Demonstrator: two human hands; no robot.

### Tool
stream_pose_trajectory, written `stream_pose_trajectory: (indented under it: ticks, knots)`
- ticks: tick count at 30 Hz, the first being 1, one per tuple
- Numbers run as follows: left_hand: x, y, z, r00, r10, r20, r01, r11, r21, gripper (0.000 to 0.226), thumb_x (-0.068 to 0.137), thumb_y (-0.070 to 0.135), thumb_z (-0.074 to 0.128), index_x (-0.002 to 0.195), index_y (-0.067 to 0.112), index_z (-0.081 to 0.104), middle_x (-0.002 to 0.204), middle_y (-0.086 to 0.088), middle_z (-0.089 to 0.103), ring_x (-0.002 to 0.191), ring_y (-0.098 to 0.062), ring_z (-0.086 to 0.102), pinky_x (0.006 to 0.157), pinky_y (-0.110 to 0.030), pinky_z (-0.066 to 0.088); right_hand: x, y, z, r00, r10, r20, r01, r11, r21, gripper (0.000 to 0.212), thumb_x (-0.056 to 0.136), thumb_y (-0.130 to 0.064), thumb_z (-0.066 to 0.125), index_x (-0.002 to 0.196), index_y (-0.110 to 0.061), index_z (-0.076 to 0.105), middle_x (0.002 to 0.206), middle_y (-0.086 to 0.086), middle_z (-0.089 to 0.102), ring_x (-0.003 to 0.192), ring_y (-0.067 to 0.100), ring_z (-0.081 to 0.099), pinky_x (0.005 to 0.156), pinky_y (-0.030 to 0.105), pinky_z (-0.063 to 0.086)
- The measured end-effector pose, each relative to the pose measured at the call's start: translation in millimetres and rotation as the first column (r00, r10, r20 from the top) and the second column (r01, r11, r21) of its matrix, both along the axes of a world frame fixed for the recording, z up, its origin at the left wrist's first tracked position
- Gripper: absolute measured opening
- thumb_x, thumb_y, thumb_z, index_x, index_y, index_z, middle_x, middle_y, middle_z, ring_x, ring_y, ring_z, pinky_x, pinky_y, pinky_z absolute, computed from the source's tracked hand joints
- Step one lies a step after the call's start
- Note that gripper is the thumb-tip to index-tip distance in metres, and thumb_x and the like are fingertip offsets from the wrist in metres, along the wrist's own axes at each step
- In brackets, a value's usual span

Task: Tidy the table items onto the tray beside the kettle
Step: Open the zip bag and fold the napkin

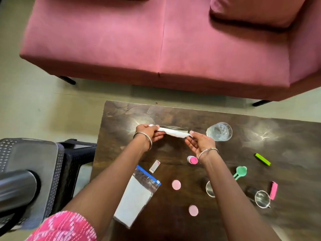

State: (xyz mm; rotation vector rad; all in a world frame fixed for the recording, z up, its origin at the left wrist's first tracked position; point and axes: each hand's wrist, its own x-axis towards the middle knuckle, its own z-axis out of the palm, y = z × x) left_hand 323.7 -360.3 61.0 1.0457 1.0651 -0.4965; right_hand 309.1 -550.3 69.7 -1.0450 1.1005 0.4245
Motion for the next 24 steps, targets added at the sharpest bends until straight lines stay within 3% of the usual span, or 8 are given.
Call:
stream_pose_trajectory:
  ticks: [3,6,10,13,16,19,21,24]
  knots:
    - [18,0,-20,0.999,-0.005,-0.047,0.007,1.0,0.026,0.028,0.092,-0.009,0.051,0.12,-0.004,0.048,0.082,-0.02,0.063,0.04,-0.018,0.066,0.05,-0.035,0.055,17,-1,-22,0.998,-0.006,-0.055,0.007,1.0,0.014,0.011,0.09,0.0,0.067,0.08,-0.003,0.06,0.047,0.005,0.065,0.04,0.01,0.065,0.049,0.025,0.06]
    - [24,2,-38,0.995,-0.027,-0.097,0.035,0.996,0.08,0.024,0.093,-0.008,0.049,0.116,-0.004,0.049,0.092,-0.023,0.064,0.038,-0.016,0.064,0.046,-0.033,0.058,29,1,-39,0.995,-0.02,-0.099,0.019,1.0,-0.012,0.015,0.089,0.003,0.066,0.077,-0.001,0.059,0.042,0.004,0.061,0.035,0.007,0.06,0.042,0.018,0.055]
    - [23,3,-59,0.985,-0.073,-0.156,0.087,0.992,0.09,0.008,0.095,-0.004,0.047,0.097,0.002,0.052,0.079,-0.015,0.062,0.033,-0.011,0.061,0.052,-0.033,0.058,37,3,-58,0.993,-0.009,-0.119,0.002,0.998,-0.063,0.019,0.089,0.009,0.061,0.072,0.0,0.057,0.064,0.011,0.056,0.049,0.015,0.056,0.04,0.015,0.053]
    - [23,5,-72,0.979,-0.097,-0.177,0.118,0.986,0.114,0.016,0.094,-0.001,0.052,0.081,0.006,0.052,0.072,-0.012,0.059,0.032,-0.008,0.059,0.039,-0.024,0.054,39,3,-70,0.992,0.037,-0.124,-0.052,0.992,-0.115,0.02,0.087,0.012,0.061,0.072,-0.001,0.057,0.071,0.011,0.056,0.06,0.017,0.054,0.041,0.015,0.053]
    - [22,6,-79,0.976,-0.117,-0.184,0.139,0.984,0.11,0.011,0.095,0.001,0.053,0.088,0.009,0.052,0.072,-0.009,0.058,0.03,-0.005,0.056,0.038,-0.021,0.051,40,3,-79,0.989,0.086,-0.121,-0.106,0.98,-0.171,0.018,0.085,0.014,0.06,0.075,-0.001,0.06,0.071,0.009,0.058,0.057,0.017,0.055,0.041,0.015,0.053]
    - [20,7,-86,0.982,-0.09,-0.166,0.107,0.989,0.1,0.012,0.094,0.001,0.056,0.09,0.011,0.05,0.071,-0.009,0.056,0.031,-0.006,0.057,0.04,-0.022,0.052,43,2,-87,0.99,0.079,-0.113,-0.101,0.974,-0.204,0.016,0.084,0.016,0.062,0.09,0.002,0.06,0.074,0.009,0.057,0.058,0.018,0.055,0.041,0.016,0.053]
    - [18,9,-87,0.987,-0.063,-0.148,0.079,0.991,0.109,0.014,0.095,0.002,0.057,0.096,0.011,0.046,0.07,-0.009,0.055,0.032,-0.008,0.059,0.041,-0.024,0.053,44,0,-91,0.991,0.068,-0.118,-0.093,0.972,-0.217,0.018,0.083,0.016,0.064,0.088,-0.001,0.058,0.075,0.009,0.056,0.059,0.018,0.055,0.04,0.016,0.053]
    - [13,12,-90,0.991,-0.049,-0.121,0.065,0.989,0.132,0.023,0.094,0.002,0.058,0.109,0.01,0.042,0.074,-0.009,0.058,0.05,-0.016,0.063,0.048,-0.025,0.054,45,-1,-96,0.988,0.074,-0.133,-0.102,0.969,-0.223,0.018,0.084,0.013,0.066,0.086,-0.002,0.057,0.076,0.009,0.055,0.059,0.017,0.054,0.038,0.015,0.051]
